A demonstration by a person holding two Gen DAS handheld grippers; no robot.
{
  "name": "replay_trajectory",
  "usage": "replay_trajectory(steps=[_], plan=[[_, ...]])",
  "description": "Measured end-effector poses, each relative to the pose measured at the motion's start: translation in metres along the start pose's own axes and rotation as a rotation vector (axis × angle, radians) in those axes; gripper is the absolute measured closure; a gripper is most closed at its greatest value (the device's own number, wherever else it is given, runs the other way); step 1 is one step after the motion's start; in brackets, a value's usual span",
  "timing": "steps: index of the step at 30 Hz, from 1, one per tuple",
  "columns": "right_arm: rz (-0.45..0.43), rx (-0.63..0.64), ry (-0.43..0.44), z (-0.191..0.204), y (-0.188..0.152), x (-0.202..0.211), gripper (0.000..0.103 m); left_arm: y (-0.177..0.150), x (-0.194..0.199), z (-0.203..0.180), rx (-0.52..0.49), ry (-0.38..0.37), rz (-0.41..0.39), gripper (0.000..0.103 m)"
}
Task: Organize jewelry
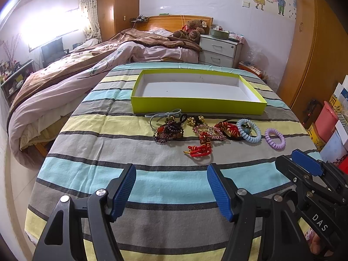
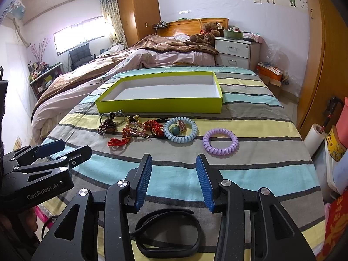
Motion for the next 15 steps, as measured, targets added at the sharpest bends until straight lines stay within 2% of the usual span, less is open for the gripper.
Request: replay_trajectory(steps=[15], plan=[[-0.003,-0.001,0.000,0.0003,-0.0015,-0.0008,0.060,-0.0013,0.0009,0.0009,0.002,0.001,0.002,0.036]])
Point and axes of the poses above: each gripper's, at about its wrist camera, not at the fingertips, and x roughly against the way its jaws point, z to its left, y to its top, the point moved 1 cm from there along -x, roughly the way its jaws point, and after that the axes turned 1 degree about z, right-handed, at the moved point
